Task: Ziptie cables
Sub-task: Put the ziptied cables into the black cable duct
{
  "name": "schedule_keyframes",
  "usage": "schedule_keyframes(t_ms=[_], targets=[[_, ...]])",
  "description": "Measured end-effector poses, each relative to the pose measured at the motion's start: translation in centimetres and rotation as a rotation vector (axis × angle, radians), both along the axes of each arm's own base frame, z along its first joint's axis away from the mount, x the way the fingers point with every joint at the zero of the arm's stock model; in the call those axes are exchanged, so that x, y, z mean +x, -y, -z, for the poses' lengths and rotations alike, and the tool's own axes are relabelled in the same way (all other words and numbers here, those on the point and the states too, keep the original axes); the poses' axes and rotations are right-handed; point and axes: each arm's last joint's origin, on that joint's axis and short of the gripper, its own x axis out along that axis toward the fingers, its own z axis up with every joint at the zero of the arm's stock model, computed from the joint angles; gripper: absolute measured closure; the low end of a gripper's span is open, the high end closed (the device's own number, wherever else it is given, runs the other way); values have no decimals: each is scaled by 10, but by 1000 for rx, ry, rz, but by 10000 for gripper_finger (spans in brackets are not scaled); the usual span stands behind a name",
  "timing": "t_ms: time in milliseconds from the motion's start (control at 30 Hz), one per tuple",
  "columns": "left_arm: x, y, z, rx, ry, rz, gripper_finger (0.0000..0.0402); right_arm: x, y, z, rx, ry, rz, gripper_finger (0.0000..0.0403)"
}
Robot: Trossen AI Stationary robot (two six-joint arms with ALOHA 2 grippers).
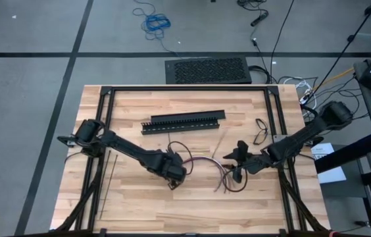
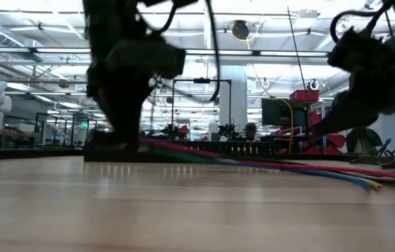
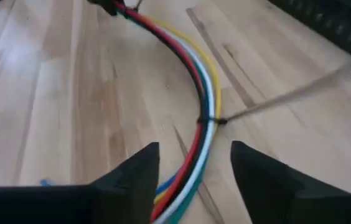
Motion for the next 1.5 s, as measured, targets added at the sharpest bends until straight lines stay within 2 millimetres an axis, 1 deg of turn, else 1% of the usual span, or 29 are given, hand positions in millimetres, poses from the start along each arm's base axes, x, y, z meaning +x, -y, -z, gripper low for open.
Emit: schedule_keyframes(t_ms=[133, 267, 400, 533, 667, 767, 833, 933, 1000, 1033, 1100, 1200, 1267, 1367, 1500], targets=[[0, 1, -12, 36, -27, 27, 375, 12, -5, 13, 20, -1, -13, 173], [1, 2, -21, 61, -39, 29, 375, 22, -10, 25, 40, -49, 1, 157], [2, 1, -28, 87, -37, 25, 375, 29, -13, 37, 49, -93, 30, 154], [5, 3, -42, 119, -15, 29, 375, 37, -16, 44, 27, -102, 60, 157], [12, 9, -60, 111, 45, 60, 375, 43, -13, 49, 24, -112, 98, 170], [15, 17, -78, 100, 106, 91, 375, 44, -9, 51, 24, -123, 115, 198], [11, 22, -93, 112, 135, 101, 375, 43, -9, 52, 15, -131, 121, 232], [6, 25, -112, 118, 184, 96, 375, 42, -7, 53, -4, -149, 132, 307], [1, 25, -118, 127, 188, 86, 376, 41, -7, 54, -20, -162, 130, 369], [-1, 25, -120, 130, 191, 79, 376, 40, -7, 53, -31, -167, 117, 384], [-5, 25, -121, 132, 175, 53, 376, 39, -7, 50, -43, -174, 104, 393], [-10, 23, -118, 156, 117, 28, 378, 38, -5, 38, -83, -179, 48, 397], [-15, 20, -112, 184, 66, 28, 384, 41, -2, 23, -135, -185, 17, 398], [-17, 12, -104, 207, 11, 13, 384, 47, 7, -4, -227, -261, -2, 399], [-19, -11, -90, 265, -99, -12, 385, 60, 31, -42, -361, -347, -8, 400]])
